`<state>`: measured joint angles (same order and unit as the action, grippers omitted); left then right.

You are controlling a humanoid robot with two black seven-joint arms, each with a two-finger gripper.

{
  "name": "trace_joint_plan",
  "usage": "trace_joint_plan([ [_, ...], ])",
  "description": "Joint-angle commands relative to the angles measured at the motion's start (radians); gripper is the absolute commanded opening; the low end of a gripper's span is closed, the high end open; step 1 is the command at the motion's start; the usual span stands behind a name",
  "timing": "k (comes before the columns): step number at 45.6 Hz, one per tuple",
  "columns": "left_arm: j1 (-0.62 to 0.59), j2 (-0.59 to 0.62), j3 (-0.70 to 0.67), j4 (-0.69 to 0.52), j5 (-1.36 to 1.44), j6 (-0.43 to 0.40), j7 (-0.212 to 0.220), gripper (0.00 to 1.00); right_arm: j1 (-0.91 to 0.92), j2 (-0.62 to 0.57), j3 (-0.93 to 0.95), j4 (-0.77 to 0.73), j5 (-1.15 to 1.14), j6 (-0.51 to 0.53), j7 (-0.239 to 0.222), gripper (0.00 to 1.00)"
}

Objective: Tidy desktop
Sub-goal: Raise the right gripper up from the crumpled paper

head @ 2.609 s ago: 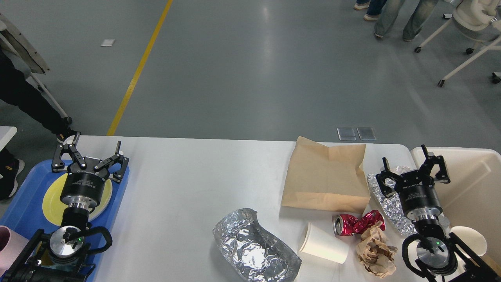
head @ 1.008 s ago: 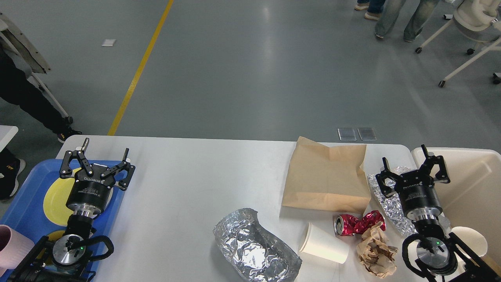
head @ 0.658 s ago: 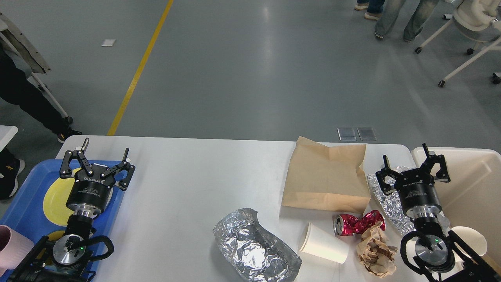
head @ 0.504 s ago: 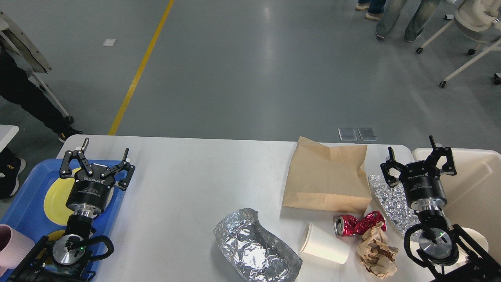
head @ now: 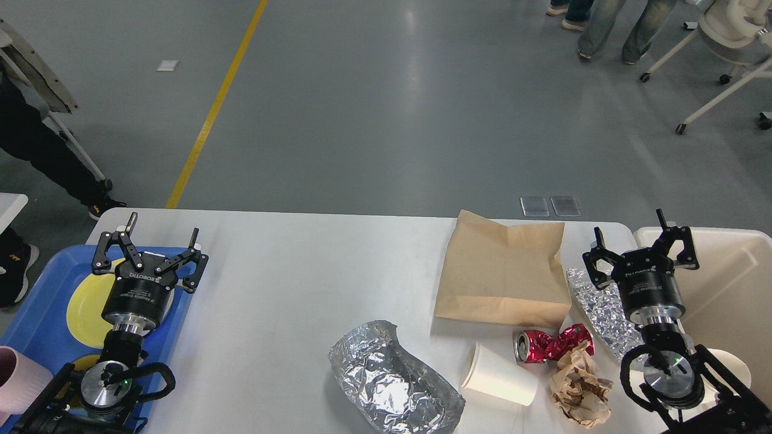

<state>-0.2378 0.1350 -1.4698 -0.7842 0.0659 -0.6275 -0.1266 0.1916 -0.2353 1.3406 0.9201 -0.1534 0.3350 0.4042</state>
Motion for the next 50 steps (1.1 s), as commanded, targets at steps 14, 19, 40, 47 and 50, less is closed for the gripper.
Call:
trace_joint_plan([
  [14,0.000,0.000,0.000,0.000,0.000,0.000,-0.001,0.97,0.037,-0.029,-0.089,0.008,0.000,0.012,-0.010,1.00],
  [19,0.000,0.000,0.000,0.000,0.000,0.000,0.001,0.97,0.043,-0.016,-0.090,0.011,0.000,0.018,-0.010,1.00],
  [40,0.000,0.000,0.000,0.000,0.000,0.000,0.001,0.97,0.061,-0.076,-0.146,-0.001,-0.002,0.018,-0.007,1.00],
  [47,0.000,0.000,0.000,0.000,0.000,0.000,-0.001,0.97,0.061,-0.076,-0.146,0.002,-0.002,-0.004,-0.007,1.00],
  [50,0.000,0.000,0.000,-0.001,0.000,0.000,-0.001,0.97,0.060,-0.079,-0.149,0.003,-0.002,-0.024,-0.007,1.00],
])
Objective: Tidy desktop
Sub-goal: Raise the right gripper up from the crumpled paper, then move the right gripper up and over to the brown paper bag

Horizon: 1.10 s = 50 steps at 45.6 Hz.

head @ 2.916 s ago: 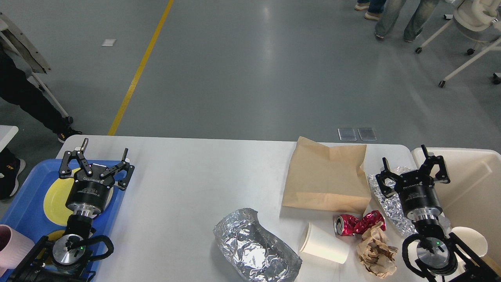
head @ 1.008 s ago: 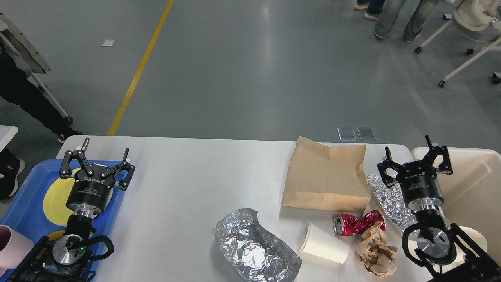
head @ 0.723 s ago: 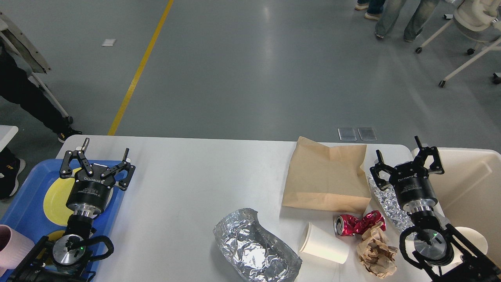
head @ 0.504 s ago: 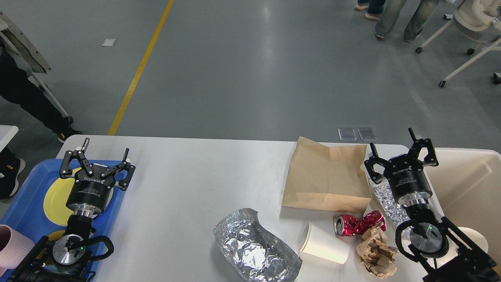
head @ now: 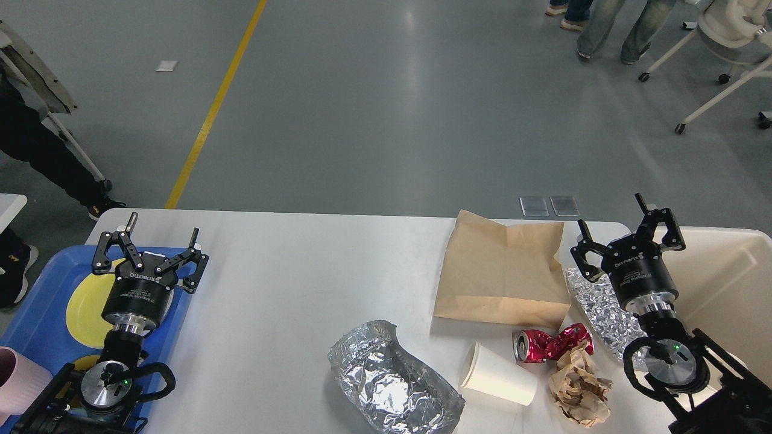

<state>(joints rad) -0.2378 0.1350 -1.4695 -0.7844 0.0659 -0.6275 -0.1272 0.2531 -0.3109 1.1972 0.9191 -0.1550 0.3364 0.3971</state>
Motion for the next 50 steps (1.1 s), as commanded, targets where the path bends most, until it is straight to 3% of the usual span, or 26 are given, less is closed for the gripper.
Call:
trace_joint_plan([
  [1,0.000,0.000,0.000,0.001,0.000,0.000,0.000,0.97,-0.003,-0.007,-0.004,0.003,0.000,-0.034,0.000,1.00],
  [19,0.000,0.000,0.000,-0.001,0.000,-0.001,0.003,0.97,0.049,-0.102,-0.022,0.007,0.000,-0.146,0.000,1.00],
  [24,0.000,0.000,0.000,-0.001,0.000,0.000,0.003,0.97,0.099,-0.175,-0.131,0.009,0.000,-0.160,0.000,1.00],
  [40,0.000,0.000,0.000,-0.001,0.000,-0.001,0.006,0.97,0.688,-0.459,-1.163,0.011,0.005,-0.143,0.008,1.00],
  [47,-0.002,0.000,0.001,0.001,0.000,-0.001,0.008,0.97,1.041,-0.471,-1.654,0.015,0.015,-0.137,0.006,1.00],
  [50,0.000,0.000,0.001,-0.001,0.000,-0.001,0.008,0.97,1.167,-0.449,-1.815,0.026,0.015,-0.080,0.006,1.00],
])
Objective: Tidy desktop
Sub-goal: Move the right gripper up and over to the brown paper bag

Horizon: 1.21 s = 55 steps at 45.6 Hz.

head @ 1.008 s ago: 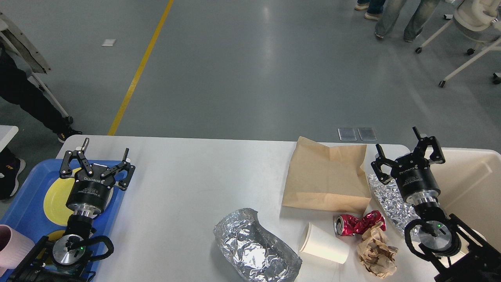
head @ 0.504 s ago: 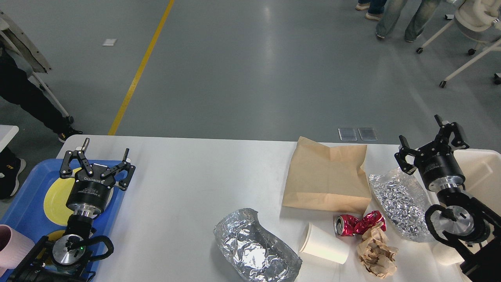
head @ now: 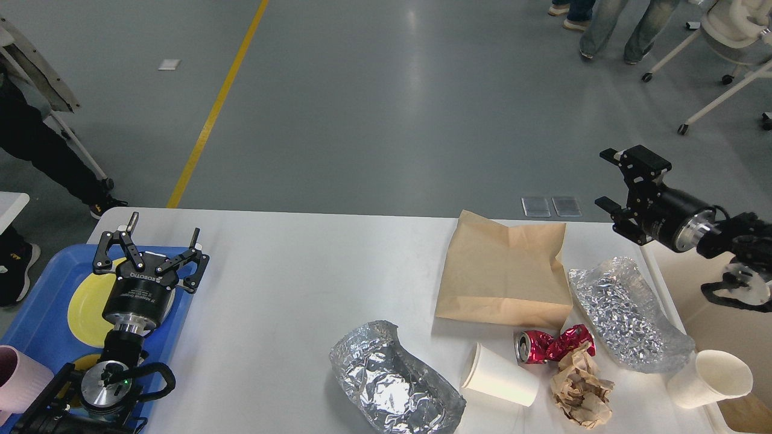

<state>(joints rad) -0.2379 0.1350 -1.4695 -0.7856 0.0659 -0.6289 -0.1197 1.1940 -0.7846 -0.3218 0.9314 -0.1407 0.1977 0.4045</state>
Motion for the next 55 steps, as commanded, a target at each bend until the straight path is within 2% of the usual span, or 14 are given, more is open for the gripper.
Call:
trace_joint_plan([
  [1,0.000,0.000,0.002,0.000,0.000,0.000,0.000,0.97,0.266,0.037,-0.346,0.015,0.001,0.089,-0.001,1.00],
  [6,0.000,0.000,0.002,0.000,0.000,0.000,0.000,0.97,0.475,0.108,-0.580,0.020,0.001,0.276,-0.001,1.00],
  [12,0.000,0.000,0.002,0.002,0.000,0.000,-0.001,0.97,0.633,0.238,-0.732,0.033,-0.011,0.468,-0.027,1.00],
  [14,0.000,0.000,0.002,0.002,0.000,0.000,-0.001,0.97,0.686,0.289,-0.767,0.047,-0.013,0.540,-0.071,1.00],
  [18,0.000,0.000,0.002,0.002,0.000,0.000,-0.001,0.97,0.811,0.340,-0.810,0.113,-0.007,0.666,-0.214,1.00],
  [25,0.000,0.000,0.002,0.002,0.000,0.000,-0.001,0.97,1.028,0.363,-0.824,0.297,-0.004,0.724,-0.444,1.00],
  [27,0.000,0.000,0.002,0.002,0.000,0.000,-0.001,0.97,1.096,0.363,-0.824,0.357,-0.002,0.746,-0.487,1.00],
  [30,0.000,0.000,0.002,0.002,0.000,0.000,-0.001,0.97,1.188,0.363,-0.824,0.443,0.006,0.761,-0.529,1.00],
  [38,0.000,0.000,0.002,0.002,0.000,0.000,0.002,0.97,1.375,0.366,-0.876,0.641,0.038,0.757,-0.618,1.00],
  [55,0.000,0.000,0.002,0.002,0.000,-0.002,0.003,0.97,1.378,0.352,-0.942,0.649,0.066,0.718,-0.616,1.00],
])
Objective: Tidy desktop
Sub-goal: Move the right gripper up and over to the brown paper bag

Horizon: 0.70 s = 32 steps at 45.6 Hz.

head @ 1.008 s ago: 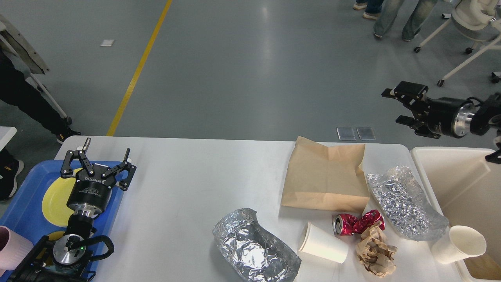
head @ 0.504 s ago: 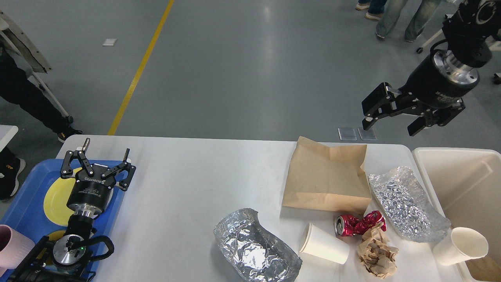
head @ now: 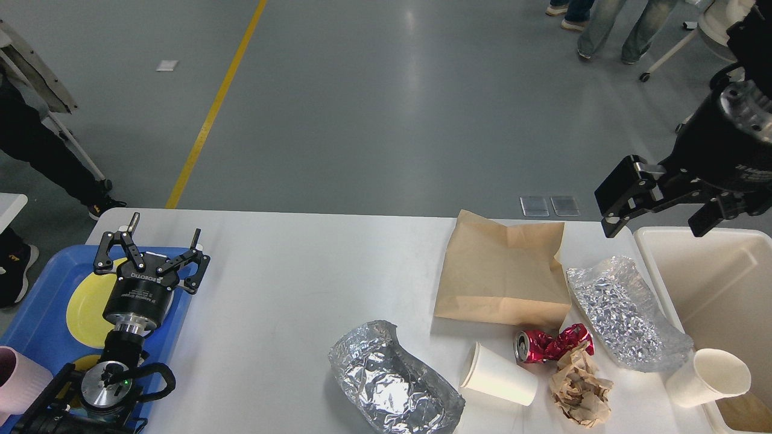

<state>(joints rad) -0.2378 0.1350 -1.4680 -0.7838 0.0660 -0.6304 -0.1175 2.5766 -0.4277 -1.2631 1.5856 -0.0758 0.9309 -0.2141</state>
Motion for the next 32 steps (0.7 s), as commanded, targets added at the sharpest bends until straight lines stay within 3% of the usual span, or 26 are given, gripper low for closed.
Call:
trace_joint_plan([
  [1,0.000,0.000,0.000,0.000,0.000,0.000,0.001,0.97,-0.007,-0.008,0.002,-0.006,0.001,-0.029,0.002,1.00],
  [13,0.000,0.000,0.000,0.000,0.000,0.000,0.002,0.97,-0.147,0.001,0.013,-0.033,-0.001,-0.222,0.002,1.00],
  [26,0.000,0.000,0.000,0.000,0.000,0.000,0.001,0.97,-0.666,0.007,0.129,-0.295,0.002,-0.529,0.004,1.00],
  [32,0.000,0.000,0.000,0.000,0.000,0.000,0.001,0.97,-0.821,0.021,0.152,-0.421,0.004,-0.615,0.010,1.00],
])
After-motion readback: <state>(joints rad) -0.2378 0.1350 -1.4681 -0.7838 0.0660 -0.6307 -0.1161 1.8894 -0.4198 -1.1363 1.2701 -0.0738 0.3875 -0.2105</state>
